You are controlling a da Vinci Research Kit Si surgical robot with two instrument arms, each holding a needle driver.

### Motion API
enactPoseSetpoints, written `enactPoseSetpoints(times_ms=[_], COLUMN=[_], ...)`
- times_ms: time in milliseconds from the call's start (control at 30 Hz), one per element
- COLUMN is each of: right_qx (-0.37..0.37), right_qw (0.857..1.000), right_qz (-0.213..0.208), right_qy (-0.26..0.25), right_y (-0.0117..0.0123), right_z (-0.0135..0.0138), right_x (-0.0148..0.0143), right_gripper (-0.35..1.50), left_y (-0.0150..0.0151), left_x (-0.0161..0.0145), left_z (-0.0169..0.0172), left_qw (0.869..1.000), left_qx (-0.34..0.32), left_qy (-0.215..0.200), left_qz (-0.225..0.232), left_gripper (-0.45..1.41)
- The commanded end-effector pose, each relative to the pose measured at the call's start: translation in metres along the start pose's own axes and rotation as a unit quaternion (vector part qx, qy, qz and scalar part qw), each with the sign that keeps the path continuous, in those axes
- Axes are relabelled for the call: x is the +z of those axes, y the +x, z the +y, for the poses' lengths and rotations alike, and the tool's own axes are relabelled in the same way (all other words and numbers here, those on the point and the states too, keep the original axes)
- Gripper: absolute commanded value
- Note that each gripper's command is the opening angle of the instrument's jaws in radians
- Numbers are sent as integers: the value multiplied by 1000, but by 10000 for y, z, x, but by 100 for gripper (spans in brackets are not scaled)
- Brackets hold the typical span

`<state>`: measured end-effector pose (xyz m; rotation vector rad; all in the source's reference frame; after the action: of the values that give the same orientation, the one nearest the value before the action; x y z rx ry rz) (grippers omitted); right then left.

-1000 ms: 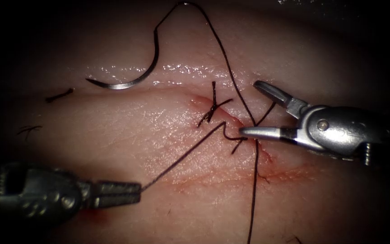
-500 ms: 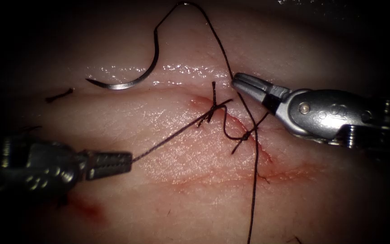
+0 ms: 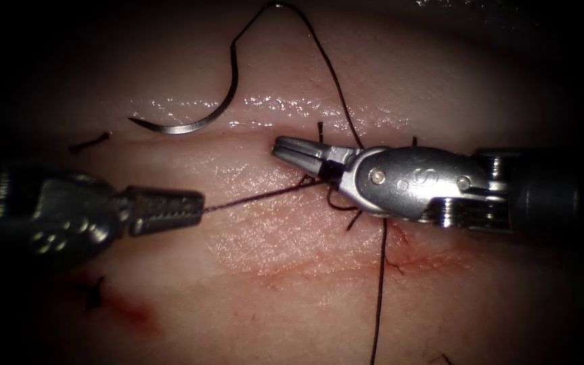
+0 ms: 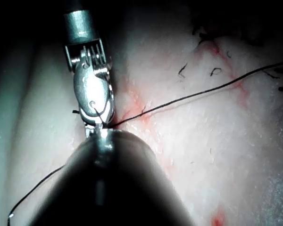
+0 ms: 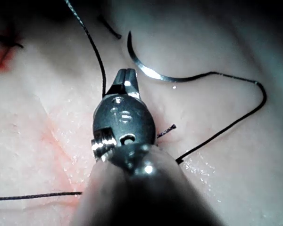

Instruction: Wound Closure

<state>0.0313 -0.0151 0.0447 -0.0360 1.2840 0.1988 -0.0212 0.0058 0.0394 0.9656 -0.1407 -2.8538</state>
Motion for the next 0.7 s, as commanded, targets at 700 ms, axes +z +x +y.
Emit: enactPoseSetpoints(times_ms=[700], right_qx=[-10], right_qw=[996], right_qz=[90], right_qy=[-2], right_y=[15], right_z=[-31], right_x=[-29], right_gripper=[-35], left_y=[-26], left_x=[161], left_z=[-18], left_qw=[999], left_qx=[-33], left_qy=[29], left_qz=[-12], left_gripper=[-45])
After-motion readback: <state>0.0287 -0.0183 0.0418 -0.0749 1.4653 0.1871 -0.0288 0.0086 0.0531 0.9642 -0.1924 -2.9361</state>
